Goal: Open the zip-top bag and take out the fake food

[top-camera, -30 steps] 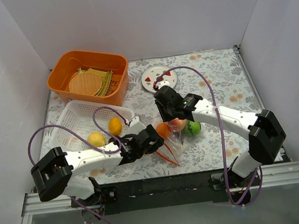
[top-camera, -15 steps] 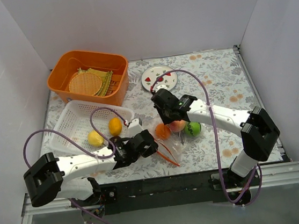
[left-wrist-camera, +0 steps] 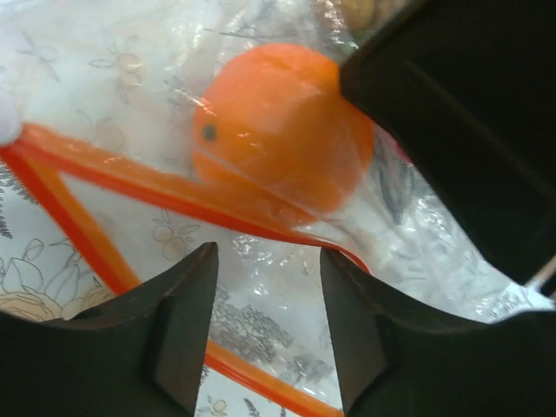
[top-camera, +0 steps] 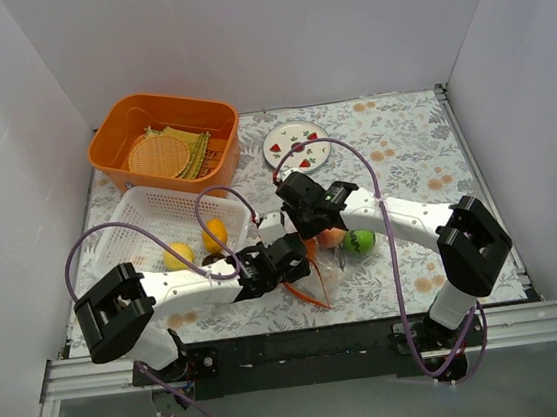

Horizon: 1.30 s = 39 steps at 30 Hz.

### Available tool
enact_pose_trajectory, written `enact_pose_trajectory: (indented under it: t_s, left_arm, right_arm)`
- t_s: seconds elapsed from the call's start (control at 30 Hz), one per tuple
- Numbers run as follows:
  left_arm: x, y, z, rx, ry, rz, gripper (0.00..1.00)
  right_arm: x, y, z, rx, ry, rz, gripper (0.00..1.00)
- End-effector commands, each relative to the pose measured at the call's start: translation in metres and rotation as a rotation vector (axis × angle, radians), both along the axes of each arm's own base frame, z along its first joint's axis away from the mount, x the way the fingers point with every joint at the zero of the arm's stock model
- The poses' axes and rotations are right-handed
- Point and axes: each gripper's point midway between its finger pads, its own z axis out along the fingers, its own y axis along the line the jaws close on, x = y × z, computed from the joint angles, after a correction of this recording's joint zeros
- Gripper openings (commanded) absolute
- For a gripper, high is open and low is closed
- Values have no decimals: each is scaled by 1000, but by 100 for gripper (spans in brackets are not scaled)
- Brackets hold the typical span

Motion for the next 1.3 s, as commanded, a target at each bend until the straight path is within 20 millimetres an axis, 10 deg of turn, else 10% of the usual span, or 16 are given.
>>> enact_pose_trajectory:
  t_s: [0.0,0.4,0.97,1.27]
  left_arm:
    - [15,-4,10,16,-83,12,52]
    - [22,-2,14,41,-159,-26,82]
    - [34,-4,49,-80,-307,-8,89]
    - [39,-6,63,-101,-348,2,80]
  right_arm:
    - [-10,7,-7,20,41,40,21]
    - [-27,14,-4,68,105,116,22]
    - [-55,37,10,256,209,216,21]
    - [-31,29,27,273,151,143,22]
